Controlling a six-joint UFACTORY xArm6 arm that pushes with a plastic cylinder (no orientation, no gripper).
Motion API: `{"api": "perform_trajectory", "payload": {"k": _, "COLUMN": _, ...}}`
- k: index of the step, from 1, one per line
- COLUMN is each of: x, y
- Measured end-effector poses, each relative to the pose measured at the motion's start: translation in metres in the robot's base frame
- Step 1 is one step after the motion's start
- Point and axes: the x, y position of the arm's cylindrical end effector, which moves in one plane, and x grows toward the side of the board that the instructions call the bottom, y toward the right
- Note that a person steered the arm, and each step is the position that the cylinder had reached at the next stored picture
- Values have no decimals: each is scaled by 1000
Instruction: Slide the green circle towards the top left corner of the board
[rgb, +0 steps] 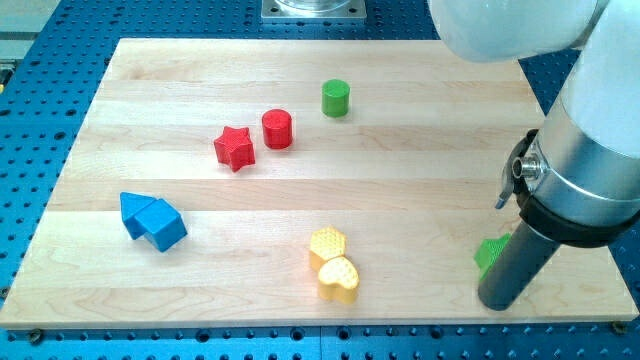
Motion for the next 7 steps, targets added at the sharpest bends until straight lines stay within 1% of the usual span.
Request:
{"api": "perform_trajectory", "payload": {"k": 1, "x": -17, "y": 6}}
{"api": "perform_trajectory", "payload": {"k": 2, "x": -16, "y": -36}}
{"api": "perform_trajectory", "payload": {"k": 3, "x": -84, "y": -69}}
{"api": "perform_trajectory", "payload": {"k": 4, "x": -190, "y": -52}}
{"api": "perform_trajectory", "payload": {"k": 5, "x": -270, "y": -52}}
{"api": "perform_trajectory", "payload": {"k": 7, "x": -288, "y": -162}}
